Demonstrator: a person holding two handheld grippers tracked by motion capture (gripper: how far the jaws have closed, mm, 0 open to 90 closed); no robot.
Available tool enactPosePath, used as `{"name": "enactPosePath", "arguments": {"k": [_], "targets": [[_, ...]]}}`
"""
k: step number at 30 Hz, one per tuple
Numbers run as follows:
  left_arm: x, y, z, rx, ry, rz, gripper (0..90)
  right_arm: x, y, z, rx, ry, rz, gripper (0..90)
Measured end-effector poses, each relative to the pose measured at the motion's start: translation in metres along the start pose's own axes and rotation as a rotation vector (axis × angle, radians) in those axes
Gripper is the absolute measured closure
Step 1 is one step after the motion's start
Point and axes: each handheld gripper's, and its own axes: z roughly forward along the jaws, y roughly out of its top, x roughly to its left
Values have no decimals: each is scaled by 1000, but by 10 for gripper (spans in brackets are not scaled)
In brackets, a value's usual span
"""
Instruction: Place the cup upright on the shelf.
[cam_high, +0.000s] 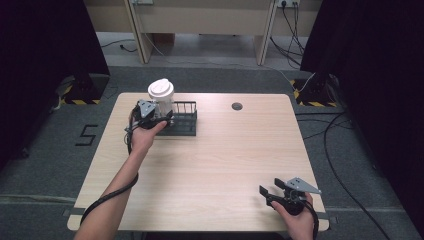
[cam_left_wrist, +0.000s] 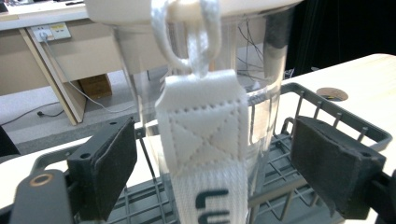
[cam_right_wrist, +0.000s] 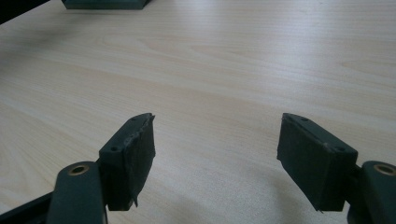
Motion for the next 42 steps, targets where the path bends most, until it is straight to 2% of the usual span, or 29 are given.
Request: {"name": "enactPosePath", "arguments": {"k": [25, 35, 42], "targets": [[-4, -18, -60, -1, -51, -3, 145, 1, 0, 0, 0, -6, -2, 283], [-12, -46, -96, 12, -84, 8, 145, 1, 0, 0, -1, -9, -7, 283], [-17, -71, -122, 14, -85, 4, 146, 1, 0, 0, 0, -12, -8, 284]]}}
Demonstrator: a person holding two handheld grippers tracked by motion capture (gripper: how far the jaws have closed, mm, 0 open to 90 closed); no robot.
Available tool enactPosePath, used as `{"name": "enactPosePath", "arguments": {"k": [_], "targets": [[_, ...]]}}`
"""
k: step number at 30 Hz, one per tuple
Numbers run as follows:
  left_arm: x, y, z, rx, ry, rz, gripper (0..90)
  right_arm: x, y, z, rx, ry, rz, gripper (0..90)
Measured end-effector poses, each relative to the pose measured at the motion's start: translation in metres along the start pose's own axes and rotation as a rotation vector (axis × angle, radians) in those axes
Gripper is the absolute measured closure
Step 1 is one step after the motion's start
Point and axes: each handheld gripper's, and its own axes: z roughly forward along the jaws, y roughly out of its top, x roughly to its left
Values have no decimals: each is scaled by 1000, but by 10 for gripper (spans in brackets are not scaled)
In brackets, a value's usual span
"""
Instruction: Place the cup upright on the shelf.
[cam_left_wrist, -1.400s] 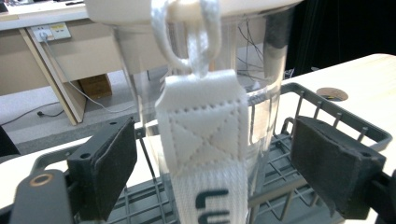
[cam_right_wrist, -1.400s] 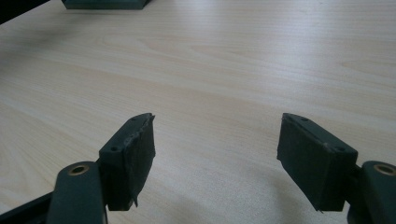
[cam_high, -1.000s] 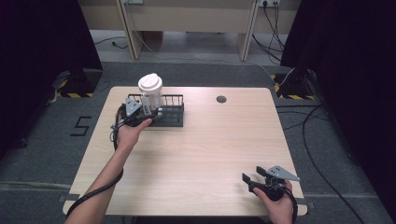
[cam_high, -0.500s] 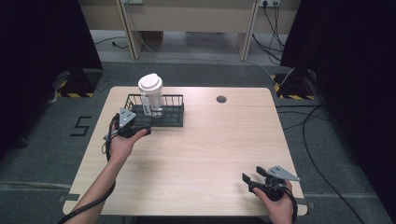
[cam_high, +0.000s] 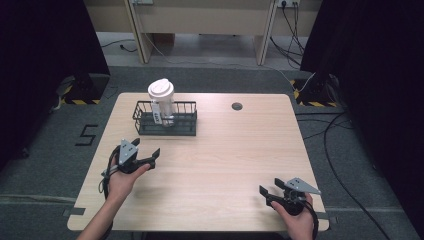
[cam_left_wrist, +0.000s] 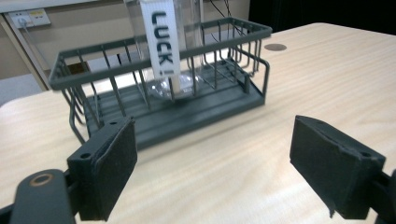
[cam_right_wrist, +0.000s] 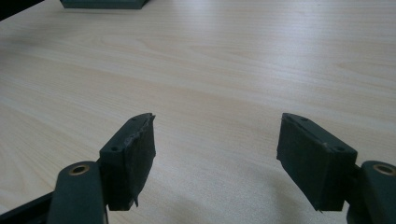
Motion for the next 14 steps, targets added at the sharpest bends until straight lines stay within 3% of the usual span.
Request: {"name": "enactPosePath", "arguments": {"k": [7, 14], "targets": [[-9, -14, -13, -8, 2, -12, 148, 0, 0, 0, 1, -2, -3, 284], [-11, -20, -15, -3, 13, -16, 152, 0, 0, 0, 3, 3, -7, 284]]}}
